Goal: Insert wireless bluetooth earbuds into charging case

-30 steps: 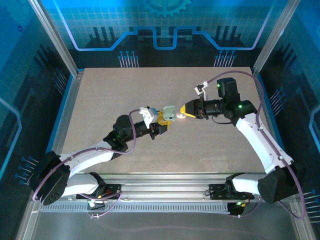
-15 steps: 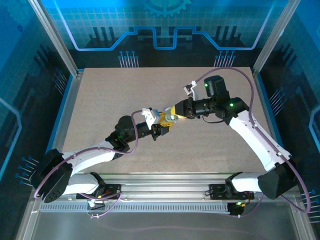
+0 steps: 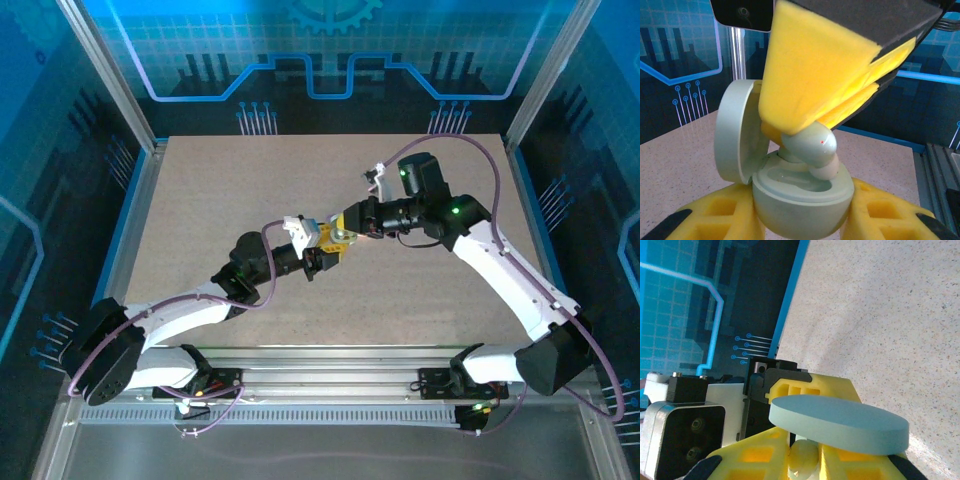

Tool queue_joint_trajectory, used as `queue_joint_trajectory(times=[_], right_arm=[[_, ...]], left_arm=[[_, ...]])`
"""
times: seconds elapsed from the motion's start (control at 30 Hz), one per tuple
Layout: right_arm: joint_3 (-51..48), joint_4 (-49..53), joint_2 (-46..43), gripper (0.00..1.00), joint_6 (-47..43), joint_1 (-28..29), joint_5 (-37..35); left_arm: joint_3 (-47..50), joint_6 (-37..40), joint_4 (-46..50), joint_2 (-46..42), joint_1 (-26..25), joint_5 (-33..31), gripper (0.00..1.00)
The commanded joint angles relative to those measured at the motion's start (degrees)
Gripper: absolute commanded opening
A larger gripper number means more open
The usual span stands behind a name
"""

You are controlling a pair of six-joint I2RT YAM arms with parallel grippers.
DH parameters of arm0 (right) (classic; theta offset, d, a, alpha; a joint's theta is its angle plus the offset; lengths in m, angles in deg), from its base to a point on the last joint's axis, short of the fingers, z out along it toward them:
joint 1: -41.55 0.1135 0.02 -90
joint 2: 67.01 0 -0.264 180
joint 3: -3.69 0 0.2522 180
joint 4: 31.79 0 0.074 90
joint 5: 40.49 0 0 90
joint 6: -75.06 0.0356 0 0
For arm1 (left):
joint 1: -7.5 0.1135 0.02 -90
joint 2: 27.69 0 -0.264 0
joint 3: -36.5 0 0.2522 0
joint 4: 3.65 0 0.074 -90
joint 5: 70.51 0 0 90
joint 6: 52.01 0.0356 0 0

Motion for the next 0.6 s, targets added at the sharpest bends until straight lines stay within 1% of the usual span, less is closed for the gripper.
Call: queue_joint_trajectory(times=[0.0, 0.23, 0.57], right_arm=[[1.65, 0.38, 0.63, 0.22, 0.36, 1.18, -1.92], [1.77, -0.08, 0.9, 0.21, 1.01, 1.9, -2.62], [0.09, -4.34, 0.38, 0.21, 3.75, 3.2, -4.34]], left_arm=[[-1.83, -0.52, -3.81, 0.56, -0.43, -0.4, 0.33], [-1.74, -0.82, -4.44, 0.46, -0.5, -0.49, 0.33], [-1.75, -1.0, -4.61, 0.46, -0.69, -0.49, 0.33]])
